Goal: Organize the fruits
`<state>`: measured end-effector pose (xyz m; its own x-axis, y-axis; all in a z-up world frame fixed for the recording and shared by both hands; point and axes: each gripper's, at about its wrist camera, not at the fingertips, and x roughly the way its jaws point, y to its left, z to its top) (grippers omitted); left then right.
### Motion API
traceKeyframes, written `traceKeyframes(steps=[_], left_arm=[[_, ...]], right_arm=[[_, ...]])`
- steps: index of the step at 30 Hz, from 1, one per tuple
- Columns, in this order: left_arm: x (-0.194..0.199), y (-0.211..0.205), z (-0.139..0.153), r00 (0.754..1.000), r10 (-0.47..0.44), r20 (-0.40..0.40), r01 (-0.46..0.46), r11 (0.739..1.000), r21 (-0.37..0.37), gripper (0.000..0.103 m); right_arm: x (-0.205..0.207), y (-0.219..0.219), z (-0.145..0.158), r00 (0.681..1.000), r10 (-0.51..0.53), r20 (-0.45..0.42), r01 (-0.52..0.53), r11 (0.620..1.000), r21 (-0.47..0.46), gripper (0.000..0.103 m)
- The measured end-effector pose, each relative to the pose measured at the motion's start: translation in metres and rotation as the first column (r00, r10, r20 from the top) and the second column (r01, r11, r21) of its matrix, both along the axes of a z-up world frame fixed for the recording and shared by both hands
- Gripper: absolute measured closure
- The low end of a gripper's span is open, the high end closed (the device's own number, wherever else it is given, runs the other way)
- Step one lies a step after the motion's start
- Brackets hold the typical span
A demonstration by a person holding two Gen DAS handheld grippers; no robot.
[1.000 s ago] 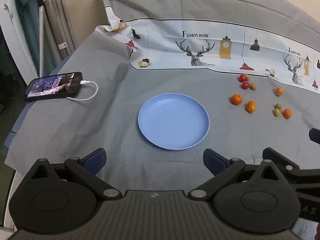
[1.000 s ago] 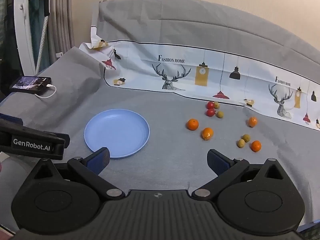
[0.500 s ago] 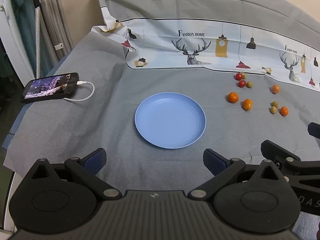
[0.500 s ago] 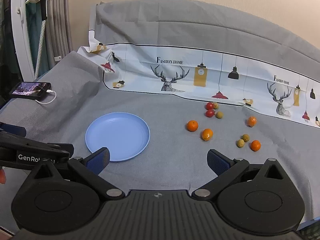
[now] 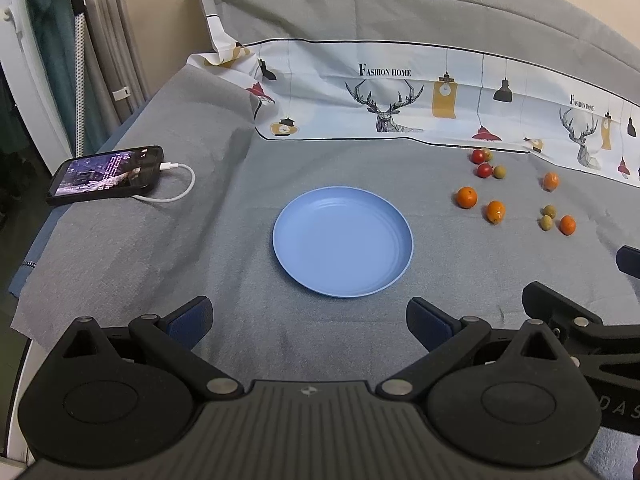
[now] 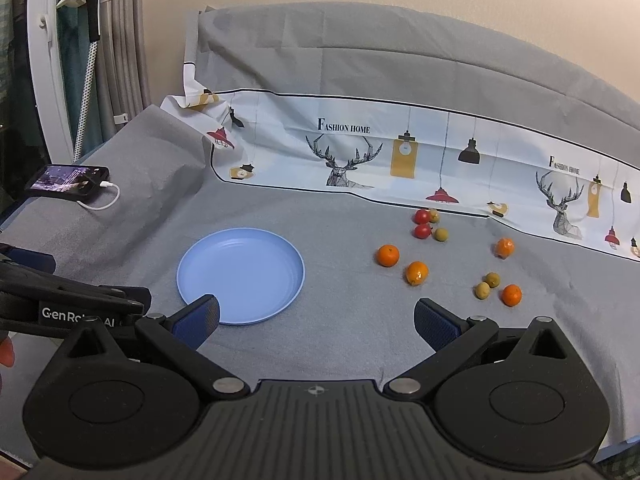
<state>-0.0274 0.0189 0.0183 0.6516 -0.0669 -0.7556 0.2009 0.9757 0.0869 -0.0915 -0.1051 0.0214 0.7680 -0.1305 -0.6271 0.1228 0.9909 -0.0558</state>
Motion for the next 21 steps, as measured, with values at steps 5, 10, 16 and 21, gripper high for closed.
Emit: traceKeyframes(steps=[5,10,16,21], left_arm=[[0.0,0.002,0.001,1.0,-0.002,0.002,0.002,1.0,0.0,0.0],[-0.001,0.003,0.0,1.0,0.0,-0.001,0.0,1.0,-0.003,0.0],[-0.001,0.008,-0.001,1.0,0.004,-0.005,-0.004,1.0,-0.009,0.0],[-0.001,0.012,-0.002,1.0,0.006,-0.009,-0.007,1.0,-0.012,0.0]], right_arm=[[-0.002,0.003,0.001,1.0,0.004,0.003,-0.004,1.0,-0.004,0.0],[-0.003,0.002,0.001,1.0,0.005,0.005,-0.005,1.0,-0.004,0.0],[-0.003,0.006,0.0,1.0,0.004,0.001,-0.004,1.0,-0.005,0.0],[-0.002,0.008,-0.001,1.0,0.003,-0.005,-0.003,1.0,-0.004,0.0]])
